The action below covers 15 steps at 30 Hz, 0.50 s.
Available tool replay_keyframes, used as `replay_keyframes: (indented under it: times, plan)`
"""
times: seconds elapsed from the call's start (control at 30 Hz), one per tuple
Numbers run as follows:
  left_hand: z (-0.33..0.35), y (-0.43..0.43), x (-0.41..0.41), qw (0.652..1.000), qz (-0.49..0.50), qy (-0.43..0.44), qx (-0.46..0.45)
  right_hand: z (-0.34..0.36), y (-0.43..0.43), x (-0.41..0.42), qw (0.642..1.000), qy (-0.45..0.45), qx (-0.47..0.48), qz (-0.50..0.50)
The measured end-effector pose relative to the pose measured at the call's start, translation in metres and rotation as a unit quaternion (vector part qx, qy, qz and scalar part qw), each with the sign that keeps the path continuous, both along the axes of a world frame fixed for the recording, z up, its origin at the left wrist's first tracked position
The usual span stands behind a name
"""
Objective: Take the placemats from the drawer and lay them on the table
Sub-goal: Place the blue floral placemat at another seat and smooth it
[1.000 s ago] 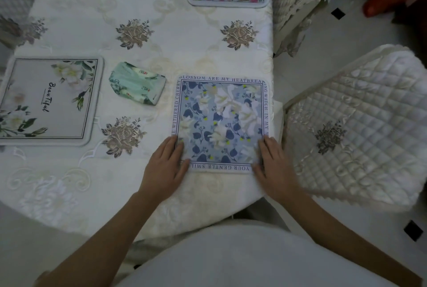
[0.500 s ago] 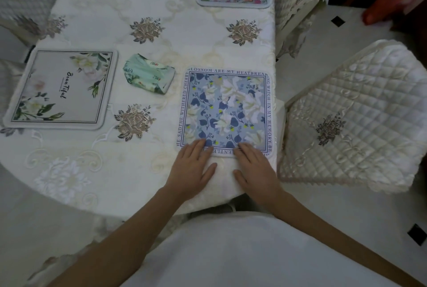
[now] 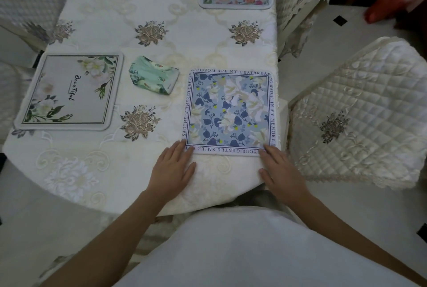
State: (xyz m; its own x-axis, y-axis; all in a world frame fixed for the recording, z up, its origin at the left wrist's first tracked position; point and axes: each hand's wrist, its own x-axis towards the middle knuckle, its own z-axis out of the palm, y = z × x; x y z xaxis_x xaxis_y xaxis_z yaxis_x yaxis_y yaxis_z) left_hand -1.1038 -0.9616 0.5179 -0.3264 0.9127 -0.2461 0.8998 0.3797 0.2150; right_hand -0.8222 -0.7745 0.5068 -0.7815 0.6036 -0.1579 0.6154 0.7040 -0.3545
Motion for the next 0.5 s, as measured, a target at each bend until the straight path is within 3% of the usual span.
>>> replay_keyframes:
  times: [0.5]
  plan:
    - [-0.007, 0.062, -0.024, 0.999, 0.035, -0.036, -0.014, 0.002, 0.035, -0.036, 0.997, -0.038, -0.011, -0.071]
